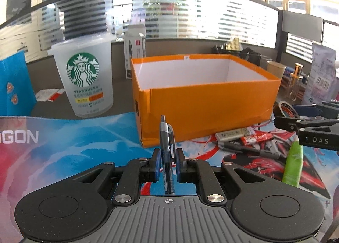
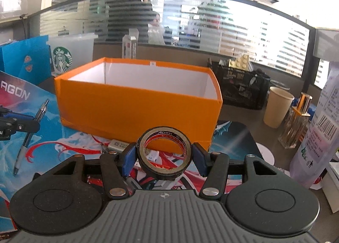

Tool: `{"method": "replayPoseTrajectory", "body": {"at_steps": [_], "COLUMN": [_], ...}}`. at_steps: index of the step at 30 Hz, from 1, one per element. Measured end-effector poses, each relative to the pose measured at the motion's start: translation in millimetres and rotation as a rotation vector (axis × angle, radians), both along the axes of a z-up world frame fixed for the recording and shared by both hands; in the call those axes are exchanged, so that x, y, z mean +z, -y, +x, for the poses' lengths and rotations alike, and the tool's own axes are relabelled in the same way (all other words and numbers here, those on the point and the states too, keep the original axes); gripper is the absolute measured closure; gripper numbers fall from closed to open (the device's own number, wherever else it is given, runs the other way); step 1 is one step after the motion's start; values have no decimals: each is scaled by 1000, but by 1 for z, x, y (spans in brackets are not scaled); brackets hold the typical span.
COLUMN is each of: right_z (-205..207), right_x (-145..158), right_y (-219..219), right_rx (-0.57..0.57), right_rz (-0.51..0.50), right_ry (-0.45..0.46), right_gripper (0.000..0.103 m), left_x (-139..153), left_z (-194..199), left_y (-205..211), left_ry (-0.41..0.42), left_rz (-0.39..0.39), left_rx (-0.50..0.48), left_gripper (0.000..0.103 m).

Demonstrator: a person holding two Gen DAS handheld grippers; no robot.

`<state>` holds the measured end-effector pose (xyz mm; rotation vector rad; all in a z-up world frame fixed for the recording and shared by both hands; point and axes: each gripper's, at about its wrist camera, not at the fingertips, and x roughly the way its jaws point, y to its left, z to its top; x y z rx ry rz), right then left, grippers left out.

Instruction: Organize rigid objects

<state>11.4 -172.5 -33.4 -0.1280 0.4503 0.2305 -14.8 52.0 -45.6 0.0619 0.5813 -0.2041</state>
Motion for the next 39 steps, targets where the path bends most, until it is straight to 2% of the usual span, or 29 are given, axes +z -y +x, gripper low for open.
{"method": "replayPoseTrajectory", "body": {"at_steps": [20,39], "right_z": [-14,13], "right_x": [34,69], "right_y": [-9,-28], "right_rx": [26,79], "right_rz": [4,22], "right_ry": [115,187], "right_gripper": [50,50], "left_x": [57,98], "left_z": [-7,28], "left_y": [12,28], "left_ry": [130,195], "left_rz": [-11,-18], "left_rx": [-49,-51], "left_gripper": [91,91]}}
